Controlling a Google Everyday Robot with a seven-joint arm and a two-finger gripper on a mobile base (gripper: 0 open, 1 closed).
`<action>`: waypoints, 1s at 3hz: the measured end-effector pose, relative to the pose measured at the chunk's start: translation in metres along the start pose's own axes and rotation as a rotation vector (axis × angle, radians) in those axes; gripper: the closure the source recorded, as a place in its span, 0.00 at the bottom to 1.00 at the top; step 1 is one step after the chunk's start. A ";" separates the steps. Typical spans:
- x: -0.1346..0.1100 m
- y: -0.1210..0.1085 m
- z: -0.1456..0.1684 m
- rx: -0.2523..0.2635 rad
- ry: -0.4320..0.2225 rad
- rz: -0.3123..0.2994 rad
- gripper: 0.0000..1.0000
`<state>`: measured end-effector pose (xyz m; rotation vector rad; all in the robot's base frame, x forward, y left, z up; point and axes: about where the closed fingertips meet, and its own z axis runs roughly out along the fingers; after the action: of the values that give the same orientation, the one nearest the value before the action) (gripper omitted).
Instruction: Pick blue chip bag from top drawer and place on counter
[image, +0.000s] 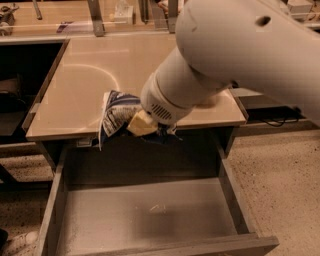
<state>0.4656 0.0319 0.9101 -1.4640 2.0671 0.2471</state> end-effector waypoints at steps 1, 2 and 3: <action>-0.032 -0.022 0.015 -0.024 -0.008 -0.041 1.00; -0.061 -0.043 0.035 -0.045 -0.013 -0.069 1.00; -0.089 -0.061 0.062 -0.071 -0.016 -0.101 1.00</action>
Offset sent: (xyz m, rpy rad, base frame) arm 0.1102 0.0813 0.0134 -0.0033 0.0063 0.1274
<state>0.5628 0.1087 0.9202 -1.5983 1.9837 0.2941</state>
